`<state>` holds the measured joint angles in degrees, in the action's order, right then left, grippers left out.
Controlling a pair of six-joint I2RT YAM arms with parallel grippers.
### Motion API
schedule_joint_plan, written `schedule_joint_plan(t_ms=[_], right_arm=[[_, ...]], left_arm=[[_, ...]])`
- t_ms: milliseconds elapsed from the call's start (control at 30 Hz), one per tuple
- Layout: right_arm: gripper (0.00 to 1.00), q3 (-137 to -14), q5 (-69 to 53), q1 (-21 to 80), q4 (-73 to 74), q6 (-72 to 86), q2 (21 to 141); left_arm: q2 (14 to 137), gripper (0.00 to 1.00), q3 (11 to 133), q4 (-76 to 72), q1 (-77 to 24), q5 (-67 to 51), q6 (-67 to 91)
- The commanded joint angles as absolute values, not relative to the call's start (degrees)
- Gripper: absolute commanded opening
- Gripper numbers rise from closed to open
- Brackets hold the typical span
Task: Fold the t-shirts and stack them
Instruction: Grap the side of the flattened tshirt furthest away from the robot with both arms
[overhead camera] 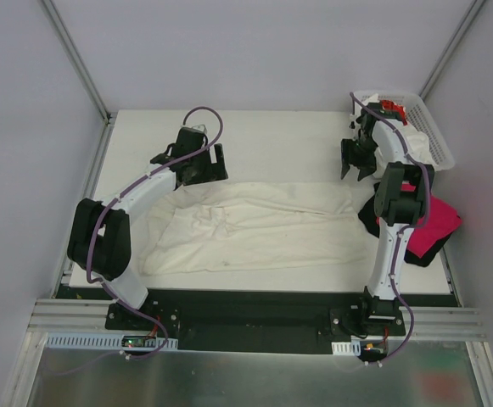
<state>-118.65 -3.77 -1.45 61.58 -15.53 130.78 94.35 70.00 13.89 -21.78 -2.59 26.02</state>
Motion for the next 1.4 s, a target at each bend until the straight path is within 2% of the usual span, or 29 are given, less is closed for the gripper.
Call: schedule_joint_plan(t_ms=[0,267,867,1133,1333,1367], right_arm=[[0.6,-114.5,0.4,-5.1,59.2,-13.1,127.5],[0.59,-107.8,-3.9,-5.0,54.0,-11.1,125.5],[0.59,-114.8,-5.0,-4.4,52.5,-9.8,133.4],[0.59,-113.4,-5.2,-4.4,51.5,-10.0,133.3],[0.48,-111.5,-5.9,-4.3,50.3,-9.5,132.5],[0.4,-111.5,-5.9,-4.3,50.2,-9.5,132.6]], left_arm=[[91.2,0.87,68.9,13.0,-22.2,-2.5,25.4],[90.9,0.87,69.2,13.0,-22.2,-3.2,25.3],[91.0,0.87,68.6,13.0,-22.2,-2.9,24.7],[89.8,0.87,67.7,13.0,-22.2,-3.3,25.2],[89.7,0.87,67.7,13.0,-22.2,-3.7,25.3],[89.8,0.87,67.7,13.0,-22.2,-3.9,25.4]])
